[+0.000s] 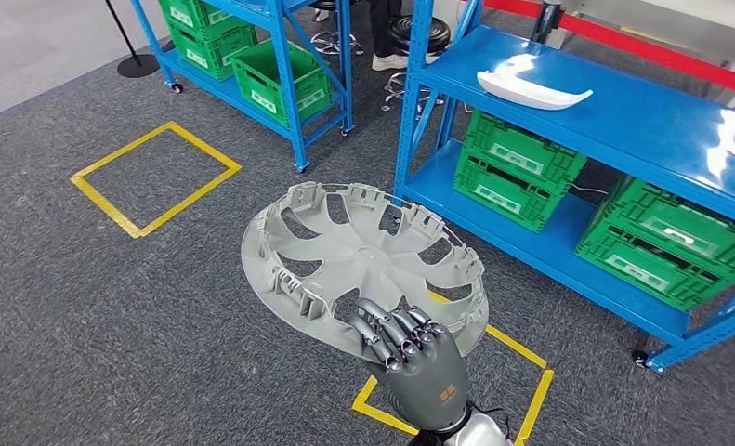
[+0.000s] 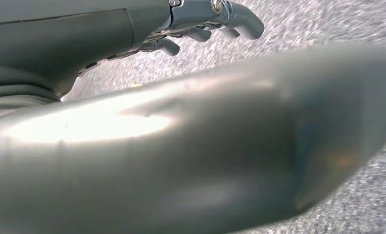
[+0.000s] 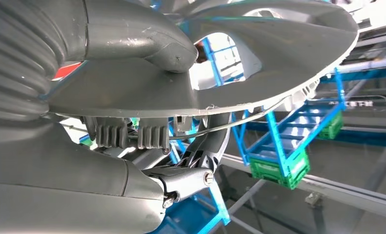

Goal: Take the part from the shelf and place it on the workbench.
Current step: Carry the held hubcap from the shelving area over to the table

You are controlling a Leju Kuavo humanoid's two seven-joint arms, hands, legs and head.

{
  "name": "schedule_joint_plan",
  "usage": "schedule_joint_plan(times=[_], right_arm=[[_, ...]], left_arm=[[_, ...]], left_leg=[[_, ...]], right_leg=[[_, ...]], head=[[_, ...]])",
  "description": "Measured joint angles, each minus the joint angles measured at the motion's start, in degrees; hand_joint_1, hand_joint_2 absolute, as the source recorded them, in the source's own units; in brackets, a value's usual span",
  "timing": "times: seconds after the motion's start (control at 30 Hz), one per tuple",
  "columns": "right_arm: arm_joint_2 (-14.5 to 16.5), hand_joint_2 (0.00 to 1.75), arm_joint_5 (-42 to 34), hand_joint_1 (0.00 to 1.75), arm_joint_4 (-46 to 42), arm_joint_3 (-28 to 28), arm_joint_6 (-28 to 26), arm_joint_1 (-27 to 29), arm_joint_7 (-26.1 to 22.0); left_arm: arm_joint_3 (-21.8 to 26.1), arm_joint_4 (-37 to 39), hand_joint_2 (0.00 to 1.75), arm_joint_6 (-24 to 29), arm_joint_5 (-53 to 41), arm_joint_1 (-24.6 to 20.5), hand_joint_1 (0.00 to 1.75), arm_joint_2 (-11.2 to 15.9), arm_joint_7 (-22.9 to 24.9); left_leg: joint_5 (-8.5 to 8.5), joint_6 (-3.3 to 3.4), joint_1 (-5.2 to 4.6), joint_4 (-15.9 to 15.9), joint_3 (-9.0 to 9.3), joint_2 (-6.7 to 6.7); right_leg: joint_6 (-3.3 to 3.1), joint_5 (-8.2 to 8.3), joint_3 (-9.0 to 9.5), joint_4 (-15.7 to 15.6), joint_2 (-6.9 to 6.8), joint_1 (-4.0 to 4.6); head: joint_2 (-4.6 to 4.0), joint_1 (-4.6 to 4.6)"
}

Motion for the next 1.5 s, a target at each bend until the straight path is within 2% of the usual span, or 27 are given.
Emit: schedule_joint_plan(times=[0.07, 0.1, 0.13, 0.17, 0.23, 0.3, 0.37, 0.43, 0.47, 0.53, 0.6, 0.67, 0.7, 0.73, 0.83, 0.9, 0.97, 1.03, 1.1, 1.13, 1.17, 1.2, 1.27, 1.33, 1.4, 1.47, 1.5], right_arm=[[0.00, 1.75, 0.34, 1.75, 0.20, 0.02, -0.01, -0.30, 0.00], [0.00, 1.75, 0.64, 1.75, 0.35, 0.05, -0.01, -0.40, 0.00], [0.00, 1.75, 0.93, 1.75, 0.50, 0.09, -0.01, -0.53, 0.01], [0.00, 1.75, 1.15, 1.75, 0.61, 0.13, 0.00, -0.68, -0.02], [0.00, 1.75, 1.32, 1.75, 0.72, 0.15, 0.01, -1.13, -0.17], [-0.01, 1.75, 1.40, 1.75, 0.76, 0.15, 0.01, -1.95, -0.50], [-0.03, 1.75, 1.46, 1.75, 0.85, 0.15, 0.01, -2.97, -1.07], [-0.02, 1.75, 1.48, 1.75, 0.89, 0.13, 0.01, -4.04, -2.09], [-0.01, 1.75, 1.48, 1.75, 0.89, 0.11, 0.01, -4.52, -2.68], [0.07, 1.75, 1.48, 1.75, 0.87, 0.08, 0.00, -5.31, -3.58], [0.14, 1.75, 1.49, 1.75, 0.87, 0.05, -0.01, -6.08, -4.18], [0.16, 1.75, 1.49, 1.75, 0.95, 0.27, -0.01, -7.05, -4.20], [0.17, 1.75, 1.49, 1.75, 1.06, 0.56, 0.00, -7.63, -4.01], [0.17, 1.75, 1.49, 1.75, 1.22, 0.93, 0.01, -8.27, -3.79], [0.17, 1.75, 1.50, 1.75, 1.68, 1.89, 0.00, -9.86, -3.43], [0.17, 1.75, 1.51, 1.75, 2.01, 2.37, -0.01, -10.71, -3.23], [0.17, 1.75, 1.51, 1.75, 2.59, 3.34, 0.01, -11.85, -2.69], [0.16, 1.75, 1.50, 1.75, 3.22, 4.63, 0.01, -12.98, -2.05], [0.13, 1.75, 1.52, 1.75, 3.87, 5.72, 0.01, -13.66, -1.41], [0.11, 1.75, 1.52, 1.75, 4.19, 6.21, 0.01, -13.89, -0.91], [0.08, 1.75, 1.52, 1.75, 4.51, 6.71, 0.01, -14.14, -0.29], [0.05, 1.75, 1.51, 1.75, 4.76, 7.24, 0.02, -14.43, 0.45], [-0.02, 1.75, 1.48, 1.75, 5.02, 8.24, 0.03, -14.97, 1.76], [-0.11, 1.75, 1.46, 1.75, 5.22, 9.14, 0.03, -15.55, 2.68], [-0.34, 1.75, 1.47, 1.75, 5.54, 9.96, 0.02, -16.14, 3.24], [-0.53, 1.75, 1.47, 1.75, 5.73, 10.72, 0.02, -16.71, 3.57], [-0.55, 1.75, 1.46, 1.75, 5.73, 11.05, 0.02, -16.99, 3.68]], left_arm=[[0.00, -0.01, 0.00, 0.40, -0.07, -0.05, 0.00, 0.02, -0.66], [0.00, -0.01, 0.00, 0.76, -0.09, -0.06, 0.00, 0.03, -1.24], [0.00, -0.01, 0.00, 1.20, -0.14, -0.04, 0.00, 0.05, -1.79], [0.00, -0.01, 0.00, 1.68, -0.25, 0.00, 0.00, 0.07, -2.13], [-0.02, 0.01, 0.00, 2.50, -0.52, 0.04, 0.00, 0.07, -2.20], [-0.04, 0.01, 0.00, 2.84, -0.65, -0.02, 0.00, 0.03, -1.87], [-0.04, 0.01, 0.00, 2.80, -0.74, -0.07, 0.00, 0.03, -1.43], [-0.04, 0.02, 0.00, 2.59, -1.01, 0.05, 0.00, 0.03, -1.09], [-0.04, 0.03, 0.00, 2.48, -1.19, 0.13, 0.00, 0.03, -0.98], [-0.07, 0.02, 0.00, 2.52, -1.44, 0.03, 0.00, 0.07, -1.27], [-0.12, 0.00, 0.00, 2.87, -1.58, -0.25, 0.00, 0.24, -1.98], [-0.21, -0.01, 0.00, 3.16, -1.65, -0.38, 0.00, 0.45, -2.49], [-0.27, -0.01, 0.00, 3.24, -1.75, -0.38, 0.00, 0.57, -2.56], [-0.33, -0.01, 0.00, 3.28, -1.88, -0.39, 0.00, 0.70, -2.55], [-0.50, -0.10, 0.00, 3.34, -2.14, -0.73, 0.00, 1.08, -2.43], [-0.63, -0.18, 0.00, 3.37, -2.28, -0.97, 0.00, 1.27, -2.30], [-0.81, -0.22, 0.00, 3.37, -2.63, -0.97, 0.00, 1.50, -1.94], [-0.94, -0.28, 0.00, 3.37, -3.07, -1.06, 0.00, 1.71, -1.53], [-1.14, -0.33, 0.00, 3.43, -3.55, -1.30, 0.00, 1.94, -1.14], [-1.26, -0.34, 0.00, 3.56, -3.82, -1.38, 0.00, 2.05, -0.92], [-1.38, -0.35, 0.00, 3.69, -4.10, -1.40, 0.00, 2.16, -0.70], [-1.46, -0.36, 0.00, 3.81, -4.37, -1.34, 0.00, 2.27, -0.52], [-1.56, -0.36, 0.00, 3.86, -4.81, -1.19, 0.00, 2.45, -0.22], [-1.71, -0.36, 0.00, 3.81, -5.18, -1.14, 0.00, 2.58, -0.06], [-1.80, -0.38, 0.00, 4.02, -5.57, -1.13, 0.00, 2.80, -0.19], [-1.90, -0.40, 0.00, 5.70, -5.90, -1.03, 0.00, 3.05, -0.64], [-2.02, -0.40, 0.00, 7.24, -5.95, -0.99, 0.00, 3.17, -1.01]], left_leg=[[0.29, 0.40, 0.11, -0.03, -0.32, -1.25], [0.39, 0.49, 0.11, 0.00, -0.49, -1.94], [0.47, 0.50, 0.10, 0.04, -0.61, -2.71], [0.55, 0.44, 0.10, 0.10, -0.67, -3.51], [0.70, 0.21, 0.15, 0.25, -0.72, -5.16], [0.88, -0.28, 0.18, 0.51, -1.00, -6.57], [1.24, -1.13, 0.27, 0.55, -1.56, -7.68], [1.71, -2.05, 0.52, 0.25, -2.02, -8.70], [1.65, -2.34, 0.54, 0.43, -2.27, -8.18], [-0.24, -2.70, 0.37, 3.40, -3.81, -5.21], [-3.93, -2.92, 0.21, 10.21, -6.74, -2.33], [-5.85, -3.07, 0.22, 15.50, -8.75, -1.65], [-5.33, -3.08, 0.22, 15.39, -8.35, -1.47], [-4.02, -3.03, 0.22, 13.27, -6.95, -1.14], [-0.32, -2.26, -0.22, 2.76, -1.07, 2.17], [-0.16, -1.43, -0.61, 0.55, -0.25, 2.86], [0.24, -0.73, -0.53, 0.32, -0.47, 1.46], [0.64, -0.10, -0.26, 0.03, -0.58, 0.25], [0.89, 0.28, -0.08, -0.03, -0.76, -0.99], [0.95, 0.36, -0.07, 0.00, -0.87, -1.69], [1.00, 0.37, -0.06, 0.03, -0.93, -2.47], [1.04, 0.34, -0.06, 0.09, -0.97, -3.25], [1.12, 0.15, 0.00, 0.24, -0.97, -4.82], [1.26, -0.36, 0.06, 0.50, -1.35, -6.23], [1.63, -1.29, 0.25, 0.53, -2.04, -7.47], [2.05, -2.21, 0.56, 0.27, -2.52, -8.57], [1.90, -2.49, 0.56, 0.53, -2.80, -8.01]], right_leg=[[0.37, -3.75, -2.95, 6.64, 3.20, -0.25], [0.42, -5.36, -4.72, 10.45, 3.97, -0.29], [0.42, -6.07, -5.97, 13.14, 4.30, -0.32], [0.38, -5.58, -6.22, 13.69, 4.43, -0.37], [0.21, -1.87, -3.61, 8.40, 5.18, -0.58], [0.02, 0.90, -0.29, 1.27, 7.84, -0.85], [-0.23, 1.21, 0.69, -1.44, 9.50, -0.75], [-0.86, 1.50, 0.62, -1.77, 8.58, -0.51], [-1.29, 1.70, 0.68, -1.96, 7.89, -0.52], [-2.14, 2.05, 0.76, -2.35, 6.25, -0.60], [-2.61, 2.08, 0.68, -2.36, 4.49, -0.29], [-2.76, 2.03, 0.58, -2.29, 2.78, -0.05], [-2.78, 2.02, 0.55, -2.24, 2.01, 0.01], [-2.77, 1.99, 0.55, -2.17, 1.32, 0.04], [-2.37, 1.71, 0.59, -1.88, -0.53, 0.40], [-1.89, 1.63, 0.56, -1.82, -1.57, 0.72], [-1.34, 1.49, 0.63, -1.77, -2.20, 0.66], [-0.68, -0.11, -0.18, 0.42, 0.00, 0.37], [-0.24, -3.60, -3.19, 6.97, 3.23, 0.07], [-0.14, -5.10, -5.05, 10.75, 3.94, 0.00], [-0.08, -5.76, -6.41, 13.41, 4.25, -0.05], [-0.09, -5.28, -6.87, 14.10, 4.37, -0.10], [-0.23, -1.58, -4.71, 9.11, 4.92, -0.33], [-0.33, 1.46, -1.61, 1.94, 7.86, -0.72], [-0.47, 2.10, -0.65, -1.06, 9.97, -0.71], [-1.02, 2.43, -0.72, -1.44, 8.98, -0.47], [-1.42, 2.63, -0.58, -1.69, 8.25, -0.46]], head=[[0.00, 0.14], [0.00, 0.19], [0.00, 0.19], [0.00, 0.19], [0.00, 0.19], [0.00, 0.16], [0.00, 0.11], [0.00, 0.12], [0.00, 0.12], [0.00, -0.11], [0.00, -0.31], [0.00, -0.31], [0.00, -0.32], [0.00, -0.32], [0.00, -0.33], [0.00, -0.30], [0.00, -0.28], [0.00, -0.21], [0.00, -0.11], [0.00, -0.08], [0.00, -0.08], [0.00, -0.08], [0.00, -0.08], [0.00, -0.10], [0.00, -0.12], [0.00, -0.12], [0.00, -0.19]])
